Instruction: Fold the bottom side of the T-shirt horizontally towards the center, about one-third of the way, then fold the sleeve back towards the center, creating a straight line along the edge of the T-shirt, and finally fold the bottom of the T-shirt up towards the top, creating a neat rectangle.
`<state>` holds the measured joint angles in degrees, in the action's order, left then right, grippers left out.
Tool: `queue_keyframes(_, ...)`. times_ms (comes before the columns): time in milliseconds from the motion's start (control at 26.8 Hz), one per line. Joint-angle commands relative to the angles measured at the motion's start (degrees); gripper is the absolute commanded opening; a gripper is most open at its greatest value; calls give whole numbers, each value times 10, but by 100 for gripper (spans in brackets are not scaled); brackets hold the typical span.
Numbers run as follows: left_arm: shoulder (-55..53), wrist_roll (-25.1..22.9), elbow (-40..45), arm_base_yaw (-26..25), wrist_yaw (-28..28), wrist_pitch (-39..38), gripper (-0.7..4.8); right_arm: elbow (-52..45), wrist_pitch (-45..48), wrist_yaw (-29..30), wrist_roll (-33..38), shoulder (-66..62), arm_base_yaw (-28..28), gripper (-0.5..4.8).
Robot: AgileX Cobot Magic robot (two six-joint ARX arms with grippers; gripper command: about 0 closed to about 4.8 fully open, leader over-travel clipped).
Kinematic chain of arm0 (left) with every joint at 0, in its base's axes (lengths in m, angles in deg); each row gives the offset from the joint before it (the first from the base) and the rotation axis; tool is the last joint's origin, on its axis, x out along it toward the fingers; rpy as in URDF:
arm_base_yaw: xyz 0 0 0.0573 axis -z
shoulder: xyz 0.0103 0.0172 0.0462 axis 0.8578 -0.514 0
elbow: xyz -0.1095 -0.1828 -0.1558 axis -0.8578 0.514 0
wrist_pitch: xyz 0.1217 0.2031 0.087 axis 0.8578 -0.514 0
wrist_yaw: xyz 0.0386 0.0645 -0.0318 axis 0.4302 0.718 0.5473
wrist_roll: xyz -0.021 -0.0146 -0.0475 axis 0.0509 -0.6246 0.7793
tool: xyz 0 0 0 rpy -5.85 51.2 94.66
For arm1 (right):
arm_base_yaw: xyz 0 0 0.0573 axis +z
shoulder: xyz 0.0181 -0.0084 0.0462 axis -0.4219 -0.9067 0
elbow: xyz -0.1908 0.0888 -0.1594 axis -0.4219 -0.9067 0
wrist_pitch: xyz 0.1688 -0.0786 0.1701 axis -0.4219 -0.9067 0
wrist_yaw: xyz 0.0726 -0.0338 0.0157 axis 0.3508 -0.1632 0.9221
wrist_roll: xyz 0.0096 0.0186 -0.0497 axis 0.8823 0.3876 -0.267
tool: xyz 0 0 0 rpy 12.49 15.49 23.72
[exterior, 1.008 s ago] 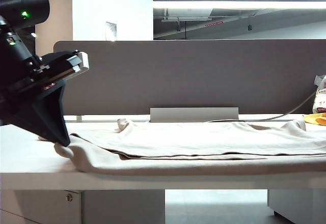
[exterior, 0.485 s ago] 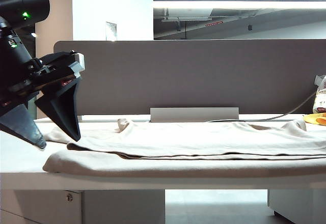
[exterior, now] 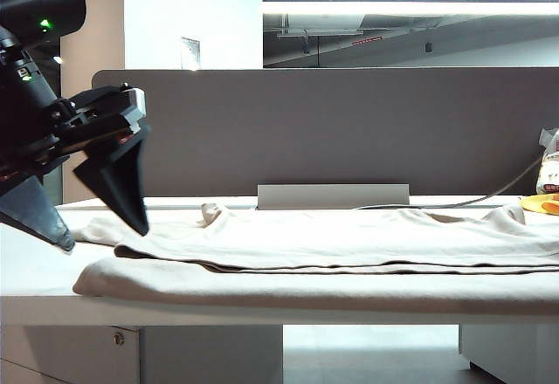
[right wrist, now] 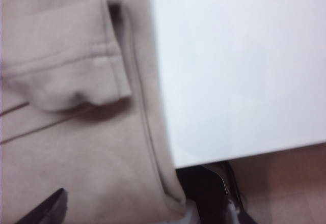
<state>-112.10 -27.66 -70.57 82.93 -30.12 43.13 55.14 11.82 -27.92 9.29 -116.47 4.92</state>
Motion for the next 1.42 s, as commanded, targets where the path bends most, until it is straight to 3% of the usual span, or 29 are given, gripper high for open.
queue_keyframes(37,1,0,-2,0,9,26,467,3,32,0,32,3,-4,391)
queue_keyframes(149,1,2,-2,-5,42,60,466,3,62,3,63,3,-4,364)
queue_keyframes(336,1,26,-10,-53,39,96,451,3,120,38,78,3,-3,197)
queue_keyframes(522,-7,28,-37,-116,-18,103,338,7,162,35,91,3,-2,144)
queue_keyframes(709,-43,32,-80,-137,-75,103,276,11,200,27,116,-1,-2,104)
queue_keyframes(970,-115,50,-135,-137,-110,113,269,30,207,5,116,-31,-3,109)
queue_keyframes(1194,-135,69,-139,-145,-104,141,269,76,221,-3,145,-85,-12,220)
queue_keyframes(1418,-146,80,-143,-165,-98,160,271,131,217,-3,146,-132,-15,223)
